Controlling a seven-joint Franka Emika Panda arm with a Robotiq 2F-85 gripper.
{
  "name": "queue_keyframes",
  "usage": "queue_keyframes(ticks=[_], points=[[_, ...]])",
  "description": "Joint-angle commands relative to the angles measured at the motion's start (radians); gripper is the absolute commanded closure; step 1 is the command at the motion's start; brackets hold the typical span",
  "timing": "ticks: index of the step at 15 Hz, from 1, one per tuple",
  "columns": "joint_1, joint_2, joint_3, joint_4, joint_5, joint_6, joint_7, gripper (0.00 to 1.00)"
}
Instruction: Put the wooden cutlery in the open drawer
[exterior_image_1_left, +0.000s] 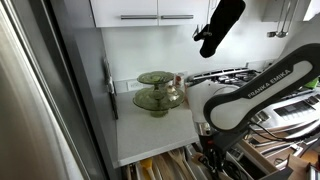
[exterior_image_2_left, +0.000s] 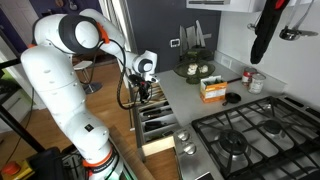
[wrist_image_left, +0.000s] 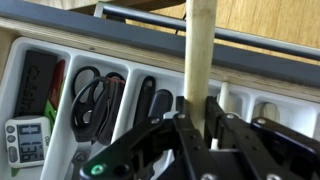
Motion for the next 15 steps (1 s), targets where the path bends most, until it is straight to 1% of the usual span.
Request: queue_keyframes(ticks=[1, 7, 11, 15], points=[[-0.007, 0.081, 0.010, 0.064, 0.021, 0.035, -0.014, 0.94], [-0.004, 0.167, 0.002, 0.124, 0.025, 0.170, -0.004, 0.94], [-0.003, 0.216, -0.004, 0.152, 0.031, 0.226, 0.008, 0.94], [-0.010, 0.255, -0.013, 0.178, 0.045, 0.283, -0.005, 0.94]])
